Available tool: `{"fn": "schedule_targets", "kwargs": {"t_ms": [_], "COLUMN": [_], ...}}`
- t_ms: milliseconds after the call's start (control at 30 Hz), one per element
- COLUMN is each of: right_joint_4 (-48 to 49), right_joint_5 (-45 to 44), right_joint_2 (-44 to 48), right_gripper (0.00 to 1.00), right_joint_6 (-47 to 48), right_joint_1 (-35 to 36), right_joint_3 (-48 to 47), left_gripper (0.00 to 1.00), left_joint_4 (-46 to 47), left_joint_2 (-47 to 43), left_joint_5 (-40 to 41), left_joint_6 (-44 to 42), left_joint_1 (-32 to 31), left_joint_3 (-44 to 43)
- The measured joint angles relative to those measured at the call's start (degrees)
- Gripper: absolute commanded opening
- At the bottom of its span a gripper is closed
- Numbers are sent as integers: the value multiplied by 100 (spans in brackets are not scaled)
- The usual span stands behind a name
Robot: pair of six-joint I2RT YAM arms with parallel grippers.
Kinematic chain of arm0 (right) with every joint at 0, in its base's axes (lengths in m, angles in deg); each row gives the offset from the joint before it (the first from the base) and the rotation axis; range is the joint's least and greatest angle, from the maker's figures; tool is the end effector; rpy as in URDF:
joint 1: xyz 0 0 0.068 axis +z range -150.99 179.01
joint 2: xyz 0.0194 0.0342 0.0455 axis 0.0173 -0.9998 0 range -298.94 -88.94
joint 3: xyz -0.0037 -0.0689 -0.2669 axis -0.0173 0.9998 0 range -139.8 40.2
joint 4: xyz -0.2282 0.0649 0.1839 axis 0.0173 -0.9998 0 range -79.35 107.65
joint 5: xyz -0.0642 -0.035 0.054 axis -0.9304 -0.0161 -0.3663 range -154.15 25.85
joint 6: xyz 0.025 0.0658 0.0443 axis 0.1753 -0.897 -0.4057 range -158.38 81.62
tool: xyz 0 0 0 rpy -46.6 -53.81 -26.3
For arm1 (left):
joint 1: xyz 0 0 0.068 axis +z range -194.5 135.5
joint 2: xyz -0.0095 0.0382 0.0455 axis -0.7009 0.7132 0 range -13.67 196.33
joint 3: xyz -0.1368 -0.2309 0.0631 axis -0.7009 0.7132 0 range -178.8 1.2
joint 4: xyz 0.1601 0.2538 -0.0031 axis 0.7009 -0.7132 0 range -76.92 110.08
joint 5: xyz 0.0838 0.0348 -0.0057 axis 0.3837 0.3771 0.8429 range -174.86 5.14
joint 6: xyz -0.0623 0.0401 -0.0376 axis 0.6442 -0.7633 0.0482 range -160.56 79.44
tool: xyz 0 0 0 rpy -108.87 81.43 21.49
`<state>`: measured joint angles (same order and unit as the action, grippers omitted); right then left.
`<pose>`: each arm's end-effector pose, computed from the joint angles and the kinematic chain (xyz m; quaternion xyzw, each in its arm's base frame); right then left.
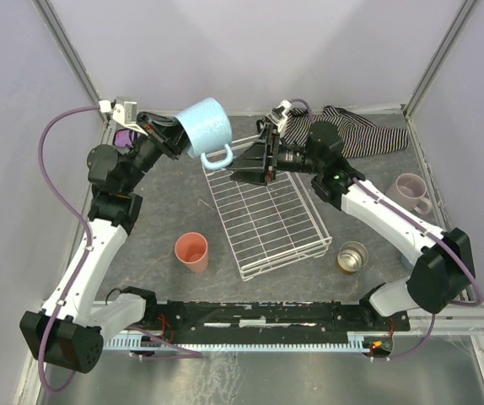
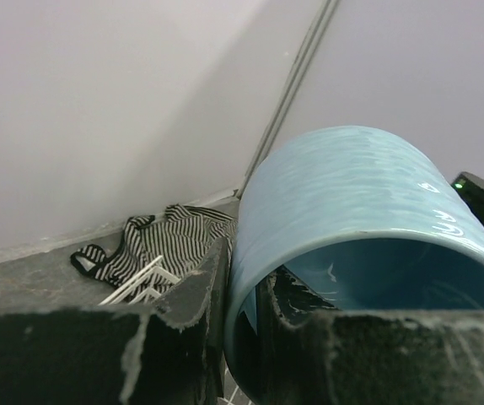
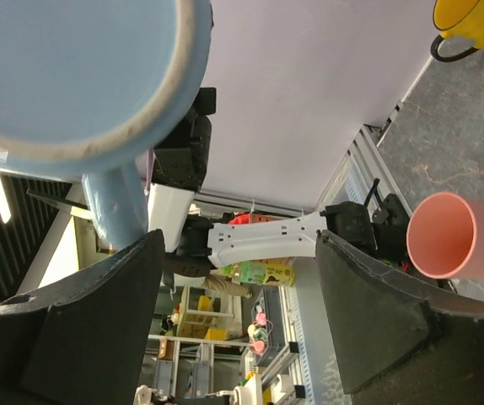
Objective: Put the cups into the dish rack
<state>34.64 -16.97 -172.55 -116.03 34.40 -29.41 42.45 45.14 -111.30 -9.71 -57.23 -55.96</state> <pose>0.2996 0.2782 0.3742 -0.0433 0.6931 0.7064 0.1369 0.2848 -0.0974 0.4429 0.0987 0.5761 -0.4180 0.6955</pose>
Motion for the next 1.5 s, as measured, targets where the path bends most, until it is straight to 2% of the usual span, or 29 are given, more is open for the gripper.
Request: {"fn": "schedule_targets", "kwargs": {"t_ms": [133,300,500,900,1200,1433,1500], "right_joint_4": [-149,527,1261,1294,1307,1320,1320], "right_joint_5": [20,179,273,138,-254,-575,-623], "right_joint_2": [304,651,448,341,31,-55,-83], "right_gripper": [83,86,85,84,77,56,55], "right_joint_6": [37,-280,-894,-984,-1014,-999,-1001], "right_joint_1": [-107,-188,-120,-66,177,179,179], "right_joint_3": [74,57,52,90,166,214,214], "left_gripper": [3,3,3,3,3,3,3], "left_joint_4": [-227,-452,-420,-22,57,184,269], "left_joint_2": [33,358,721,669,616,525,439], "left_joint_5": [68,-46,-247,-153,304,551,651], "left_joint_6": [-258,-328,286,859,879,767,717], "left_joint_1": [120,216,210,116,-496,-741,-769], "left_joint_3": [-87,-85,-46,39,184,249,328]}}
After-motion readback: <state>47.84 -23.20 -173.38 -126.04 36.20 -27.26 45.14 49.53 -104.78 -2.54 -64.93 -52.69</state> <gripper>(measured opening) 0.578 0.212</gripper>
